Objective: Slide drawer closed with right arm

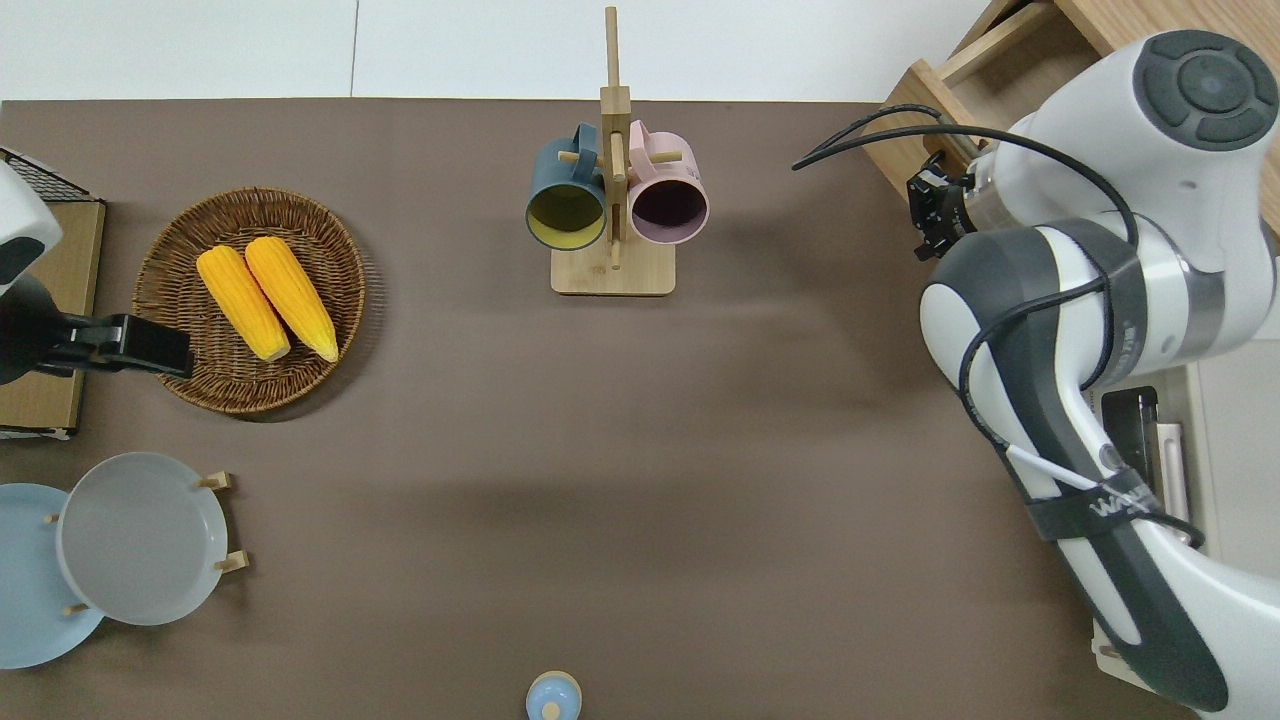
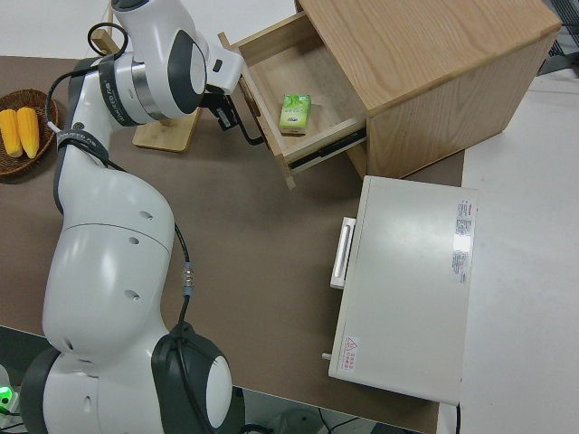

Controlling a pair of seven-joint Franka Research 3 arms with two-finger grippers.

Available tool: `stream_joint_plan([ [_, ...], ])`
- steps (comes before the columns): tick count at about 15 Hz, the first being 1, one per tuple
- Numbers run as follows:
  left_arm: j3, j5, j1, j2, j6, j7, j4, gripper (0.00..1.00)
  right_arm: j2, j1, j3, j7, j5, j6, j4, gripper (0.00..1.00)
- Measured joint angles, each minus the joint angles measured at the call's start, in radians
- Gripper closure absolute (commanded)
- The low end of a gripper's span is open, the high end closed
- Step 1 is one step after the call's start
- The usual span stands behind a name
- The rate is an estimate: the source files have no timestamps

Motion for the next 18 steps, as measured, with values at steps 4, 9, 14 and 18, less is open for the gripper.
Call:
stream_joint_plan([
  [4, 0.0, 0.0, 0.0, 0.0, 0.0, 0.0, 0.0, 0.01, 0.012, -0.058, 0.01, -0.076, 0.027, 0.0, 0.015, 1.0],
  [9, 0.0, 0.0, 0.0, 0.0, 0.0, 0.0, 0.0, 0.01, 0.029, -0.165, 0.086, -0.142, 0.029, -0.006, 0.036, 1.0],
  [14, 0.0, 0.0, 0.0, 0.0, 0.0, 0.0, 0.0, 0.01, 0.056, -0.224, 0.093, -0.176, 0.029, -0.031, 0.057, 1.0],
  [18, 0.0, 0.0, 0.0, 0.0, 0.0, 0.0, 0.0, 0.01, 0.069, -0.252, 0.091, -0.185, 0.021, -0.034, 0.064, 1.0],
])
